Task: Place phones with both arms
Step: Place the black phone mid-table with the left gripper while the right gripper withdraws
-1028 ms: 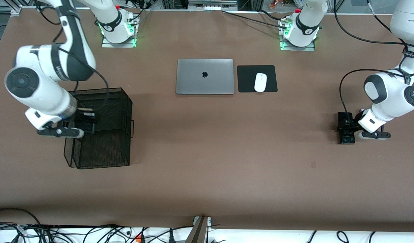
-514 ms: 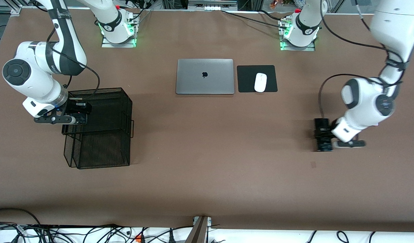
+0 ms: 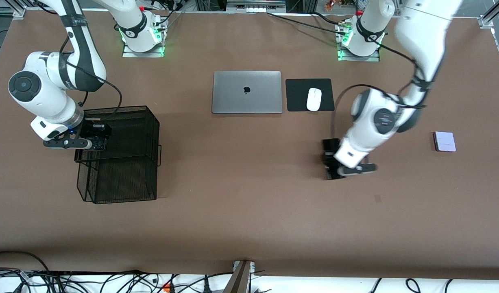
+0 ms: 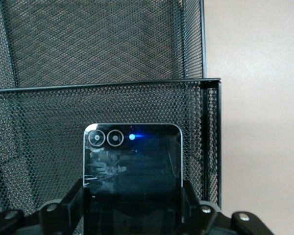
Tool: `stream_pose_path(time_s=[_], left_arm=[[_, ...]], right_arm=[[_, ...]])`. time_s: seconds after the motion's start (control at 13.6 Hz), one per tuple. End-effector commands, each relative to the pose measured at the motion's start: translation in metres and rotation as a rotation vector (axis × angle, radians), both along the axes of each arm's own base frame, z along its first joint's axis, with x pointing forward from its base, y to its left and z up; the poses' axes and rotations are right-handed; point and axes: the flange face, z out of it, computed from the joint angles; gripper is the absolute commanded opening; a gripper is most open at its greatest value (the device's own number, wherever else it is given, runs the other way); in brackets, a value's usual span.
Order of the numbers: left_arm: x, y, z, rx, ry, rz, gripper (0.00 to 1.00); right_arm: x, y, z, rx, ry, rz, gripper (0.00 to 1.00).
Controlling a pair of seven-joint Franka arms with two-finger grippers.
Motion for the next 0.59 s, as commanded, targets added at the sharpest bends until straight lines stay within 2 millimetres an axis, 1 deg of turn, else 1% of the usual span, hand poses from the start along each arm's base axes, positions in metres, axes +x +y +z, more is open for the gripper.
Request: stream_pose_path(time_s=[0.0,0.07,0.15,0.22,0.29,0.37,0.51], left_arm=[[0.012,-0.079,0.007,0.022,0.022,0.047,0.00],[0.013,-0.108,0.004,0.030,0.013,0.060,0.00],[0.011,-0.134,0.001,0.040,0.005,0.069,0.00],[0.005,-0.159,-0.006,0.052,0.000,0.063,0.00],[-0.002,-0.180,-0.011,0.059,-0.011,0.042,0.00],[-0.009,-0.199,-0.015,0.062,-0.022,0.012,0.00],[-0.013,-0.231,-0.019,0.061,-0.054,-0.006,0.00]], right_arm=[[-0.001,-0.002,-0.002,0.034,-0.018,-0.009,0.10],[-0.001,-0.003,-0.003,0.034,-0.017,-0.012,0.37],[-0.001,-0.003,-0.003,0.034,-0.017,-0.012,0.49],[0.000,-0.004,-0.003,0.034,-0.018,-0.013,0.56],[0.000,-0.006,-0.004,0.033,-0.020,-0.016,0.59],[0.000,-0.006,-0.004,0.033,-0.020,-0.016,0.70],[0.001,-0.006,-0.003,0.032,-0.024,-0.017,0.97]])
